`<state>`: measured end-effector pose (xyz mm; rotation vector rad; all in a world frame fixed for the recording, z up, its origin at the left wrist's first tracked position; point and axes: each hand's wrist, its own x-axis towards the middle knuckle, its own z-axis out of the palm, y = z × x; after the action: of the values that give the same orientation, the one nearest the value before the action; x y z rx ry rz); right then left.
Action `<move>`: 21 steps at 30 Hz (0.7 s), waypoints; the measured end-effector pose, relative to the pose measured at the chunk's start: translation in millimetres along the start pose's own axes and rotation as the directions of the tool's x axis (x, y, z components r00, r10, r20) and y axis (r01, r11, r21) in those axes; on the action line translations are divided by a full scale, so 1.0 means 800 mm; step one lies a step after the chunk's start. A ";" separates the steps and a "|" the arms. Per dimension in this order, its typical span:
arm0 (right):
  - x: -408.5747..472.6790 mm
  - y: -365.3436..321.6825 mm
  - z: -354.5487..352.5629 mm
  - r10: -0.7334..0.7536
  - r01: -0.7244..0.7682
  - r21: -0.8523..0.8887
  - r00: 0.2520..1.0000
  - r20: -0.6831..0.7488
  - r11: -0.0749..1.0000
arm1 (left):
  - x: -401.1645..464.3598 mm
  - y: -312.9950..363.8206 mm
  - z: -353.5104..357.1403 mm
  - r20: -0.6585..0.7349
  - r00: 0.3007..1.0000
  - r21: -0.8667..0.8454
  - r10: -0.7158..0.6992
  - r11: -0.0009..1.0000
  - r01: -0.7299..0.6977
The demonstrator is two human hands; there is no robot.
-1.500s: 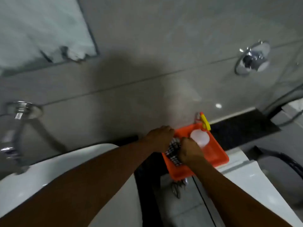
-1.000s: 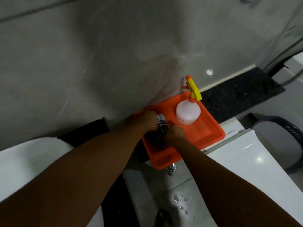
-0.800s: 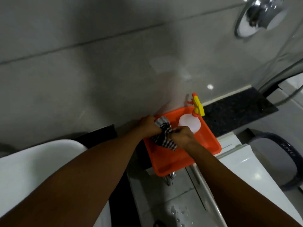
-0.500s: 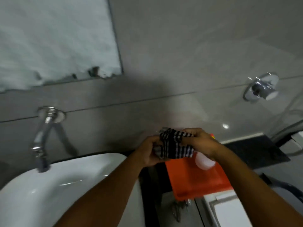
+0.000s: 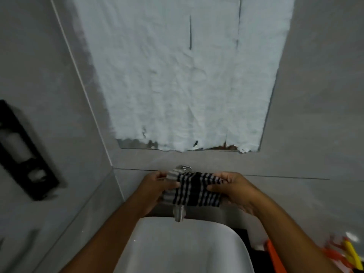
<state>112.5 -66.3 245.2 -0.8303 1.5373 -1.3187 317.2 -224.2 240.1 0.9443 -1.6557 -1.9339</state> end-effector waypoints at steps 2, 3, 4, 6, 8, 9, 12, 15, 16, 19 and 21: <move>0.026 -0.001 0.028 -0.012 0.007 -0.053 0.994 -0.109 0.999 | 0.010 -0.003 -0.021 -0.114 0.994 -0.006 0.008 1.000 -0.009; 0.037 0.001 0.039 -0.007 -0.003 -0.065 0.987 -0.159 0.998 | 0.015 -0.007 -0.027 -0.140 0.990 -0.002 0.004 1.000 -0.004; 0.046 0.005 0.046 0.001 -0.015 -0.066 0.979 -0.203 0.998 | 0.021 -0.013 -0.029 -0.155 0.988 0.006 -0.006 1.000 0.007; 0.059 0.018 0.057 0.012 -0.028 -0.057 0.966 -0.257 0.998 | 0.034 -0.028 -0.028 -0.178 0.983 0.029 -0.050 0.998 0.056; 0.065 0.028 0.062 0.005 -0.014 -0.031 0.962 -0.273 0.999 | 0.043 -0.038 -0.022 -0.284 0.959 0.210 -0.016 0.975 0.078; 0.068 0.031 0.061 -0.006 -0.005 -0.037 0.958 -0.287 0.999 | 0.046 -0.042 -0.019 -0.383 0.920 0.422 0.084 0.902 0.094; 0.073 0.029 0.062 -0.035 -0.002 -0.119 0.949 -0.313 0.993 | 0.041 -0.048 0.005 -0.409 0.817 0.734 0.407 0.678 0.030; 0.069 0.035 0.060 -0.236 0.144 -0.262 0.900 -0.366 0.954 | 0.050 -0.050 0.040 -0.205 0.962 0.524 0.179 0.850 -0.047; 0.065 0.040 0.053 -0.421 0.236 -0.444 0.824 -0.380 0.864 | 0.059 -0.051 0.045 -0.199 0.979 0.341 0.053 0.940 0.018; 0.067 0.059 0.000 -0.833 0.195 -0.968 0.552 -0.028 0.162 | 0.075 -0.054 0.045 0.110 0.963 -0.376 -0.246 0.887 0.269; 0.082 0.072 -0.042 -0.816 0.124 -0.974 0.532 0.225 -0.188 | 0.078 -0.063 0.039 0.282 0.936 -0.564 -0.212 0.752 0.340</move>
<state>61.8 -102.4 175.4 -2.4704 2.8360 -0.7169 257.6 -236.2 179.1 0.7706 -0.8754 -2.6073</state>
